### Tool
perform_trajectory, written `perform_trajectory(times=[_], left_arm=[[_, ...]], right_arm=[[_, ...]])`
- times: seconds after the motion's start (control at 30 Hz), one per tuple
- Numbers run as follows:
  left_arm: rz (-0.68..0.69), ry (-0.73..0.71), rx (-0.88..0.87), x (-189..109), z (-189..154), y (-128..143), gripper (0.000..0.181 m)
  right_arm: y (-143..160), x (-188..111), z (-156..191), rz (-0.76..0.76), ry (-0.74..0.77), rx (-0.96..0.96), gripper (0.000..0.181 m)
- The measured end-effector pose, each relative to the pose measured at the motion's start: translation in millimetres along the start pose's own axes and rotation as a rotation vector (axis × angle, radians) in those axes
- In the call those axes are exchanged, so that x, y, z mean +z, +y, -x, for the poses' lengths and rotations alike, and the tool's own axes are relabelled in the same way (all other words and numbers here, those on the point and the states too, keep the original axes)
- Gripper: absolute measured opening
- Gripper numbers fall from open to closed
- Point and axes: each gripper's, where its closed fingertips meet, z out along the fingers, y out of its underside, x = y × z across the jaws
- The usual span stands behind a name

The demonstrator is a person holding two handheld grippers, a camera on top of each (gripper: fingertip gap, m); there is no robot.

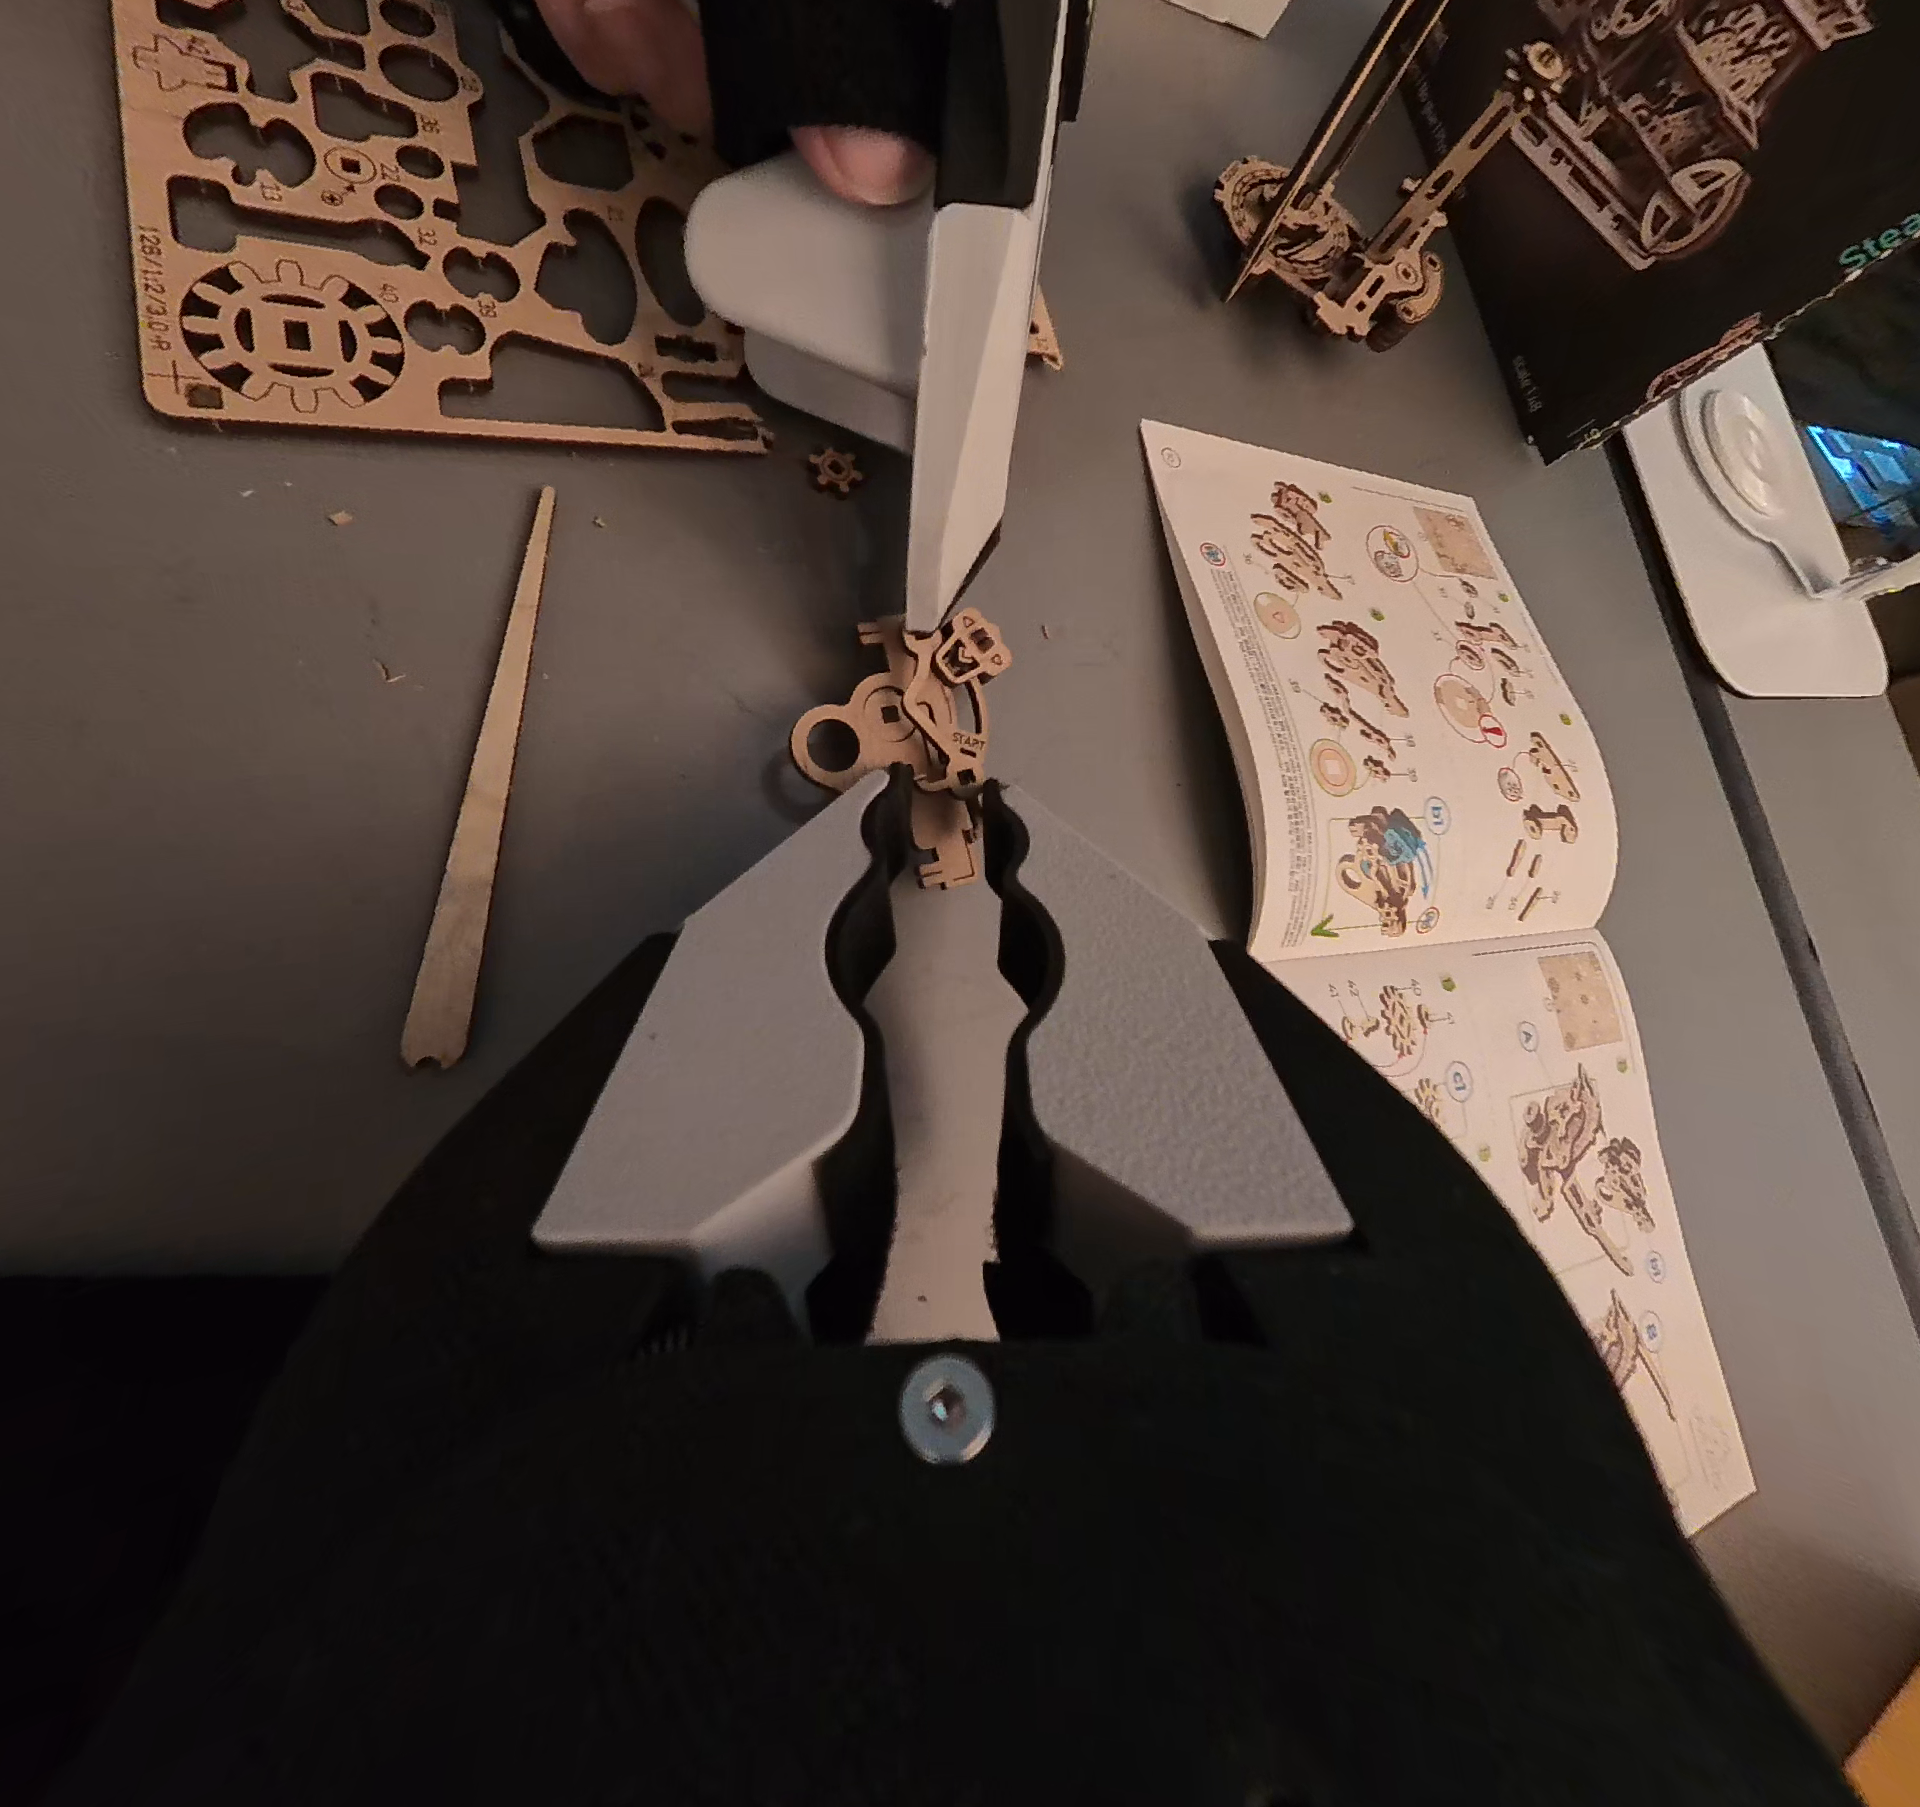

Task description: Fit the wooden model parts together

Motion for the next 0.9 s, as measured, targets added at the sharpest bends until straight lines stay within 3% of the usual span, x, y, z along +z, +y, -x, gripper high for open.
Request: perform_trajectory(times=[0.73,0.9], left_arm=[[-0.009,-0.018,0.049,1,-1,1,0.01],[-0.003,-0.014,0.088,2,-5,2,0.01]], right_arm=[[1,-3,3,-0.078,-0.065,-0.018,0.012],[0,-11,-5,-0.147,-0.138,0.16,0.02]])
